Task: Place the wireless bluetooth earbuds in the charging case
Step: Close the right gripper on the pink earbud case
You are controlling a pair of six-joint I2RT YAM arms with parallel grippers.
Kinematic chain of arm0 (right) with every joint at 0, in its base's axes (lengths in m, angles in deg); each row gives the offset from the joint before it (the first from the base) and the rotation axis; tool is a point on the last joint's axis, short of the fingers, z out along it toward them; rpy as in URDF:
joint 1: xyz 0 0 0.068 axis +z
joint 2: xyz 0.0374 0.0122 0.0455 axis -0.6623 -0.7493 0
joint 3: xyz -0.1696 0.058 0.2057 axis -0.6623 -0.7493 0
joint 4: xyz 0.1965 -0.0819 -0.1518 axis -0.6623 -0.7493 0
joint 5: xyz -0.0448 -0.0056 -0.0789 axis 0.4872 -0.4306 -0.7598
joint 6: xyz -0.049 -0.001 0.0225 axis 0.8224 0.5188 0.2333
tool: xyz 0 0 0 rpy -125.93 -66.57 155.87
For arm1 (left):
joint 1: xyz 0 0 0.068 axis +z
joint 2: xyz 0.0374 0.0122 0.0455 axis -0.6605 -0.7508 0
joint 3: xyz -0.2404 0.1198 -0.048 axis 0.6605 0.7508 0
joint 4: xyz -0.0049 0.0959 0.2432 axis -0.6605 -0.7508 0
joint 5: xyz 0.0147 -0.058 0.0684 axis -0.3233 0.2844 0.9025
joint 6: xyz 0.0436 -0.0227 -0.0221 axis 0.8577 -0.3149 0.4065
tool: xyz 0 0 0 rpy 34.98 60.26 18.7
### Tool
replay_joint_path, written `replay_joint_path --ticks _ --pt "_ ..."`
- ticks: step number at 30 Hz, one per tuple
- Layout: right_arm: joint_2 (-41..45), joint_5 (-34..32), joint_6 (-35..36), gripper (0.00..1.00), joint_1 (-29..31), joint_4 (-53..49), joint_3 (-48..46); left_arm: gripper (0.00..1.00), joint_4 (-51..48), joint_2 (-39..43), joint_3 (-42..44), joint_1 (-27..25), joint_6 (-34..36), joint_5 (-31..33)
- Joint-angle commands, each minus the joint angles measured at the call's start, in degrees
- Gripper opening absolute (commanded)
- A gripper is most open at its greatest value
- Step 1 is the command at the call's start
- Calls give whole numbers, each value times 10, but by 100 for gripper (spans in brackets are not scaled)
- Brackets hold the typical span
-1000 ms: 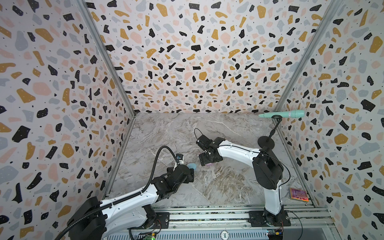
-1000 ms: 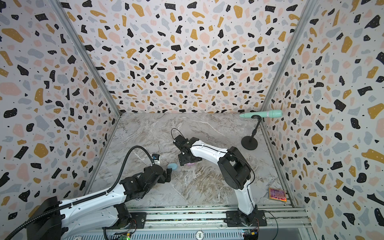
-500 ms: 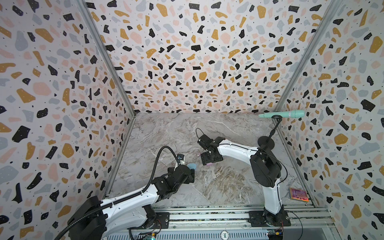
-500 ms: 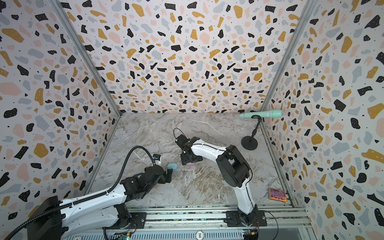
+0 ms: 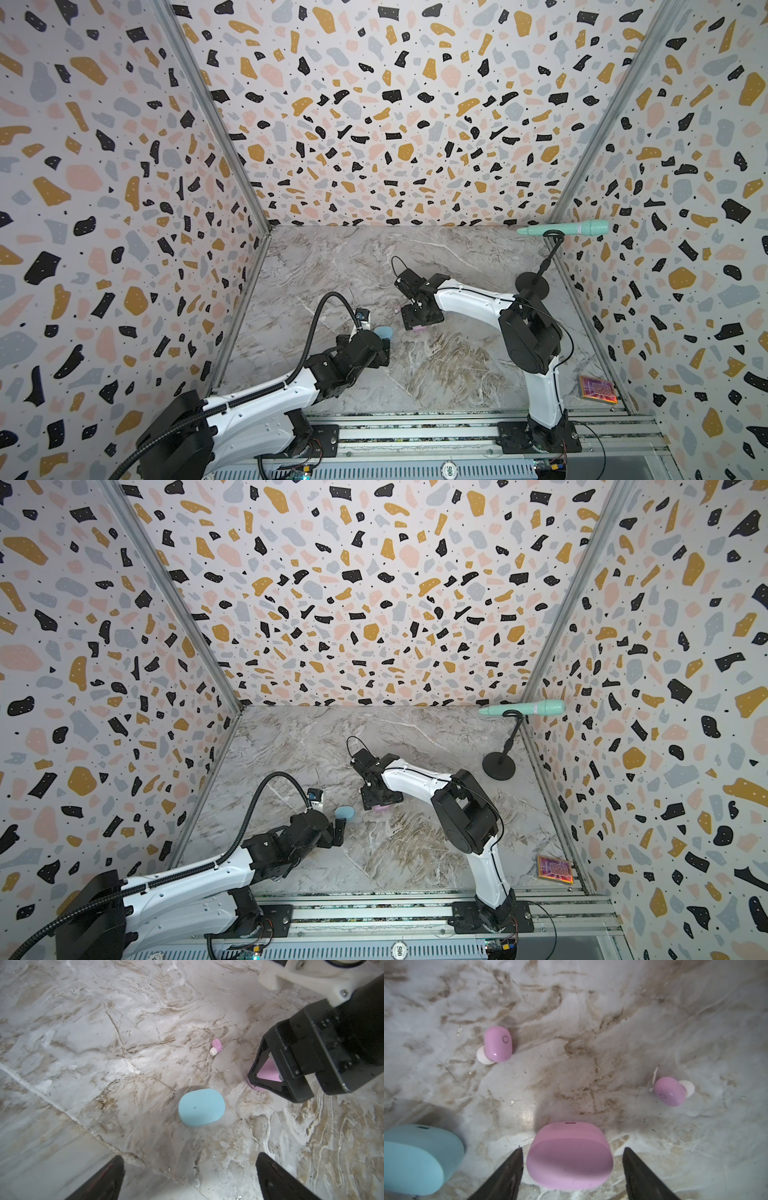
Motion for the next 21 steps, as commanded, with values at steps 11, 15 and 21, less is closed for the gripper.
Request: replay_joint_path --ticks 11,15,21 --pt "0 6 -6 71 -3 0 6 100 12 -1 -4 -4 7 6" --pt "-1 8 -7 70 -3 1 5 100 11 0 -4 -5 7 6" --pt "-2 8 -8 70 -3 2 5 100 12 -1 -5 -5 7 7"
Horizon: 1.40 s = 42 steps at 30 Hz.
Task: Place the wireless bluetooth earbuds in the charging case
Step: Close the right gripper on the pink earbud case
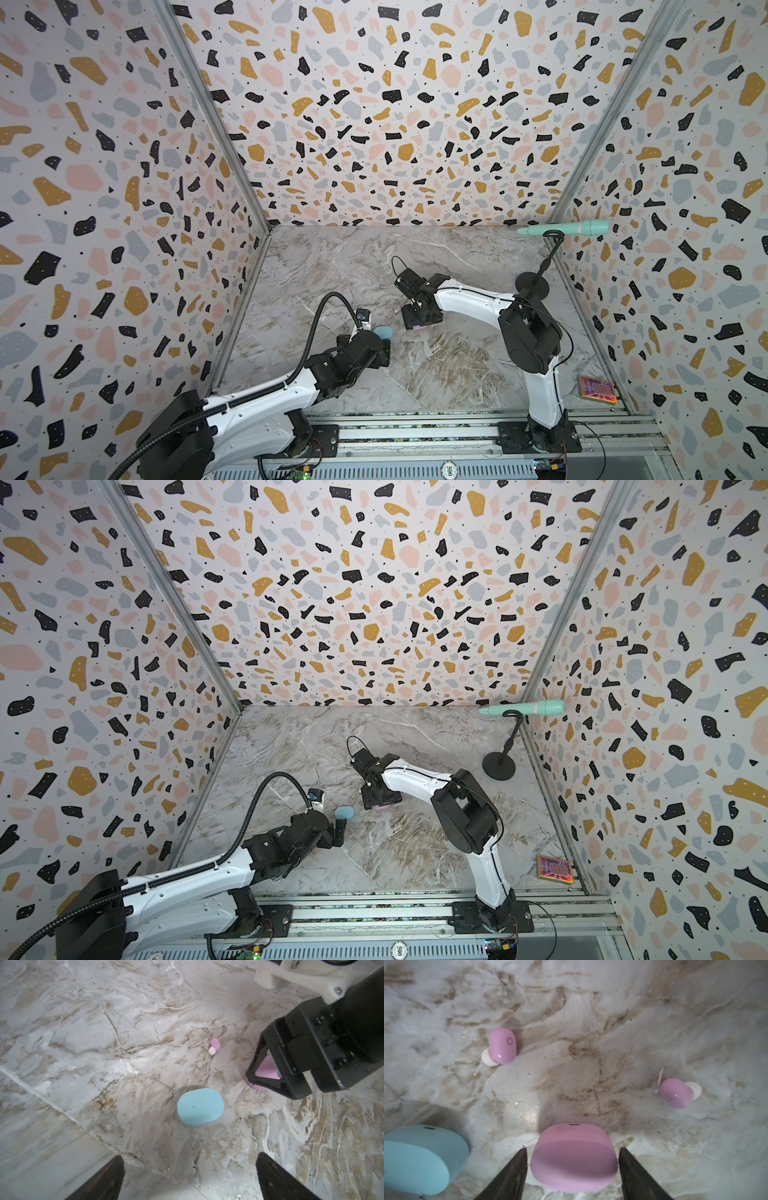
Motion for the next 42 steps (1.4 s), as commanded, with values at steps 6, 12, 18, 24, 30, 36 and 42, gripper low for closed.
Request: replay_joint_path --ticks 6,12,18,24,30,36,42 --pt "-1 -1 -6 69 -2 -3 3 100 12 -1 -5 -2 4 6" --pt "-3 0 -6 66 -3 -2 0 100 12 -2 -5 -1 4 7" --pt "-5 -1 -8 67 -2 -1 -1 100 12 -2 -5 -1 4 8" --pt "-6 -1 -9 67 -2 -1 -4 100 11 -4 -5 -2 4 8" --pt "-3 -2 -9 67 -3 1 -6 100 12 -5 -6 -2 4 8" --pt "-1 0 -11 66 -4 6 -12 100 12 -5 -7 -2 5 9" --pt "4 0 -14 63 -4 8 -18 100 12 -6 -9 -2 5 8"
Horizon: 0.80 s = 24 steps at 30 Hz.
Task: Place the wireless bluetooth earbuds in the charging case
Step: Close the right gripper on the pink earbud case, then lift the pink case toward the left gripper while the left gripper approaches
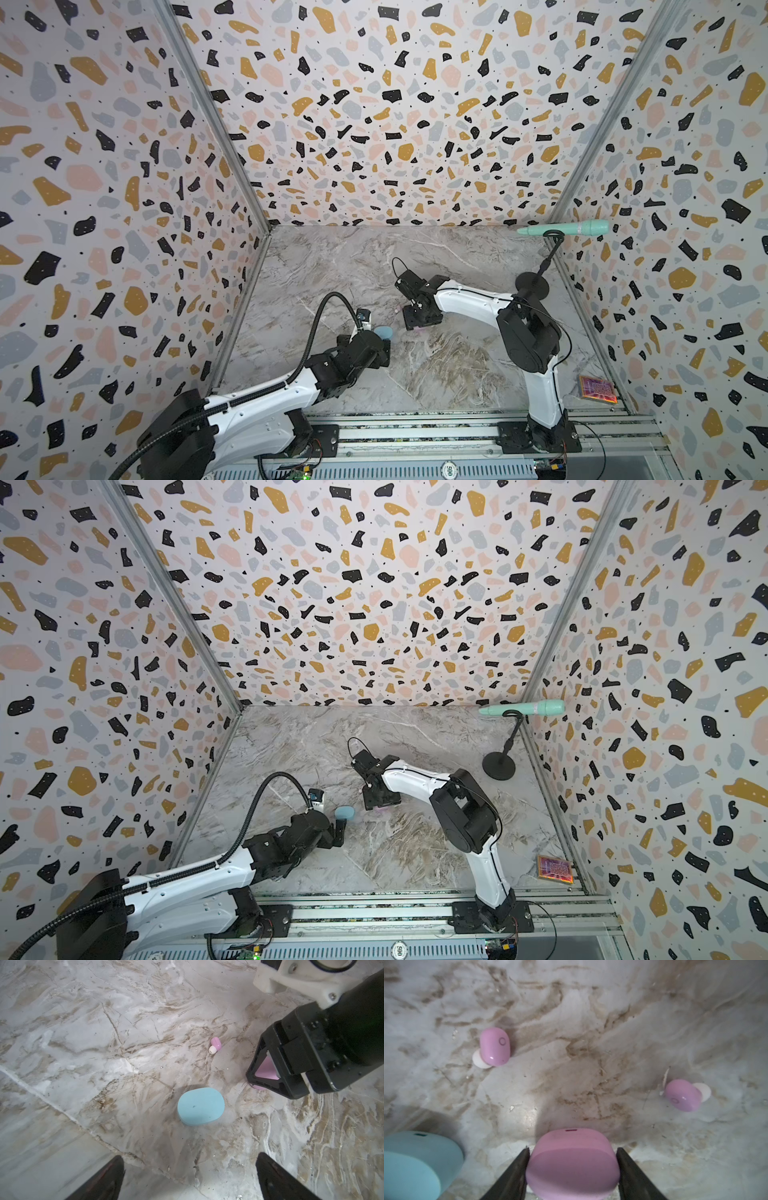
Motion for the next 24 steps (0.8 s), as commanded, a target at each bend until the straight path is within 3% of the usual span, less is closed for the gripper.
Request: replay_joint_path --ticks 1,7,10,12,18,24 --pt "12 -2 -8 63 -2 -4 -9 100 10 -3 -10 -2 6 8" --pt "25 -4 -10 57 -3 -4 -10 100 9 -7 -17 -1 9 9" --pt "36 -4 -12 48 -3 -1 -16 100 8 -6 -21 -2 9 10" --pt "45 -4 -13 33 -3 2 -21 100 7 -5 -23 -2 10 11" --pt "85 -1 -18 1 -3 19 -48 100 2 4 -34 -2 20 11" --pt "136 12 -17 0 -5 45 -83 100 32 32 -31 -4 34 -19"
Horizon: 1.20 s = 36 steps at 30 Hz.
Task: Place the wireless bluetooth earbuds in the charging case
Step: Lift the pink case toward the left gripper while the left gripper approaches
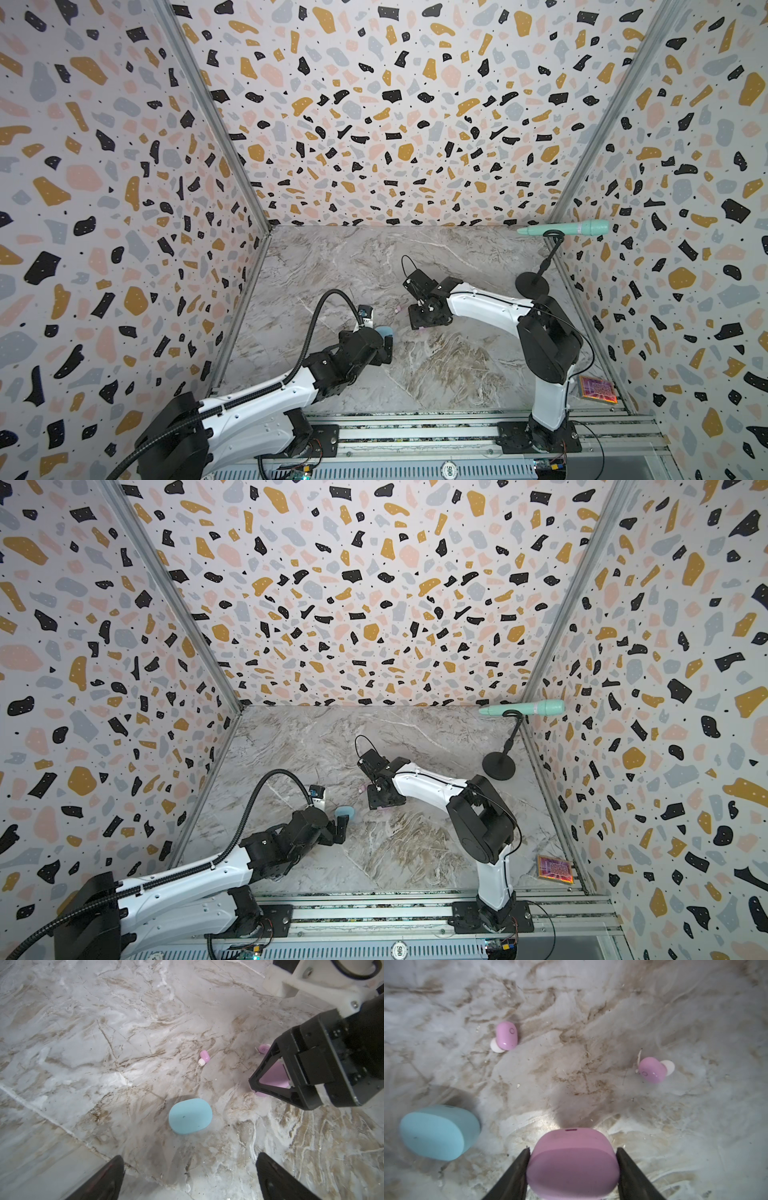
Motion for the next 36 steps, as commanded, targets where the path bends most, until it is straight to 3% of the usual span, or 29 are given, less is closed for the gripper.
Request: replay_joint_path --ticks 1,7,12,18,24,30,36 --pt "51 8 -4 0 -3 13 -14 100 30 20 -15 -5 20 -10" --pt "125 26 14 0 -4 42 -58 100 66 64 -23 -10 79 -80" --pt "197 43 21 0 -9 66 -100 100 51 88 -54 -17 205 -73" --pt "275 70 30 0 -12 84 -142 100 150 125 -16 -16 366 -82" --pt "345 84 37 0 -14 95 -182 100 163 90 -8 -20 527 -142" --pt "404 139 39 0 -14 140 -231 100 194 81 7 -37 607 -174" --pt "441 220 46 0 -13 203 -280 100 212 87 34 -48 632 -204"
